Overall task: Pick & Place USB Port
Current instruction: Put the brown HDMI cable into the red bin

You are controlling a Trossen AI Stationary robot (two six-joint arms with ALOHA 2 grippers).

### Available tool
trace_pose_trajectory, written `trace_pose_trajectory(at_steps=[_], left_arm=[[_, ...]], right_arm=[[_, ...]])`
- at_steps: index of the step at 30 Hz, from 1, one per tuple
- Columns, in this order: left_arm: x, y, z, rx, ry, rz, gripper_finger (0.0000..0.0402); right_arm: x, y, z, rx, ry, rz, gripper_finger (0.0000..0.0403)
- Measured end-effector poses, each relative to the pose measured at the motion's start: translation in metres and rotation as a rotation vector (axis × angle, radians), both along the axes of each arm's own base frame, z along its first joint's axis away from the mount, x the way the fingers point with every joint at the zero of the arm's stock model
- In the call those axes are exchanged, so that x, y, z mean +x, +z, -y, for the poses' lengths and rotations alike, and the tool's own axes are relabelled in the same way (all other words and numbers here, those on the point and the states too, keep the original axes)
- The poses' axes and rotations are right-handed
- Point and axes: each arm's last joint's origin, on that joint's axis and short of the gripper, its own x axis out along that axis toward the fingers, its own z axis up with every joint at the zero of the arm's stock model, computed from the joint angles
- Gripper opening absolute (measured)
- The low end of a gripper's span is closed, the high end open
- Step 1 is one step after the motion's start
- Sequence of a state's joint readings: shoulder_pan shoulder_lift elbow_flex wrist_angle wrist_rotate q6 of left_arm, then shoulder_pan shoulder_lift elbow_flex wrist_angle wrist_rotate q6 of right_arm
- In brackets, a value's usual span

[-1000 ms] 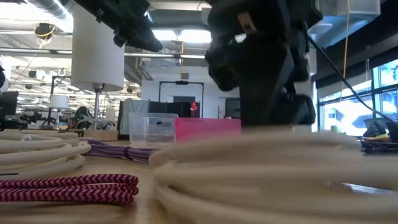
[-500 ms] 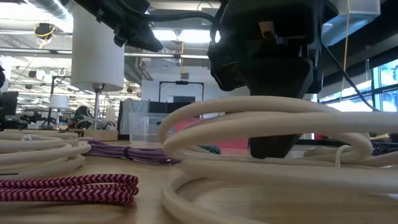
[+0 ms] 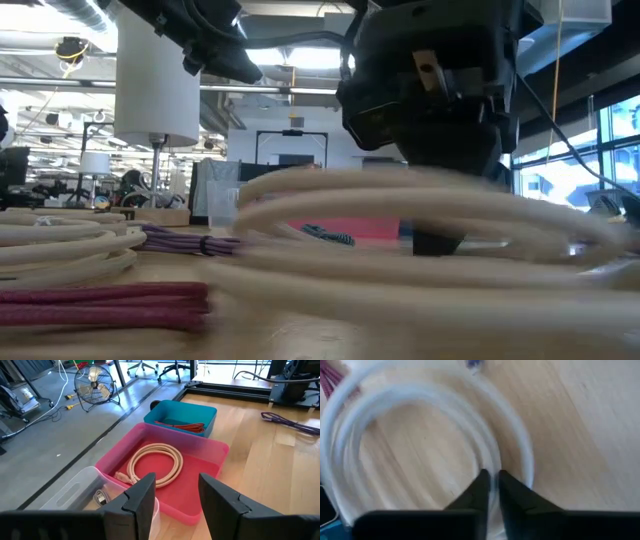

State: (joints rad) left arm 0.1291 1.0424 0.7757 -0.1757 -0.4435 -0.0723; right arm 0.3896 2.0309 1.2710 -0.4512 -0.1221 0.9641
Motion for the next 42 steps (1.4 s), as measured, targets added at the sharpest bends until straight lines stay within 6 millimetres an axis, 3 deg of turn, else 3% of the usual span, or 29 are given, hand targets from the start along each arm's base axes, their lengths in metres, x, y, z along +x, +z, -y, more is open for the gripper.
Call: trace_pose_trajectory(at_steps=[6, 10, 19, 24, 32, 42], left_arm=[[0.0, 0.0, 0.0, 0.004, -0.002, -0.003, 0.0143], [0.0, 0.0, 0.0, 0.018, -0.009, -0.013, 0.0143], [0.0, 0.0, 0.0, 0.019, -0.01, -0.013, 0.0143], [0.0, 0.0, 0.0, 0.01, -0.012, -0.008, 0.0143], [0.001, 0.0, 0.002, -0.026, -0.066, 0.002, 0.0143], [-0.007, 0.009, 0.004, -0.018, -0.074, 0.042, 0.0143]], right_arm=[[0.001, 0.002, 0.0, 0.019, -0.049, -0.007, 0.0006], [0.005, 0.015, -0.003, 0.003, -0.042, -0.043, 0.0003], [0.015, 0.085, -0.004, -0.141, 0.01, -0.116, 0.0001], [0.016, 0.12, 0.006, -0.2, 0.003, -0.151, 0.0001], [0.02, 0.158, 0.055, -0.344, 0.008, -0.194, 0.0], [0.018, 0.184, 0.164, -0.405, 0.032, -0.191, 0.0]])
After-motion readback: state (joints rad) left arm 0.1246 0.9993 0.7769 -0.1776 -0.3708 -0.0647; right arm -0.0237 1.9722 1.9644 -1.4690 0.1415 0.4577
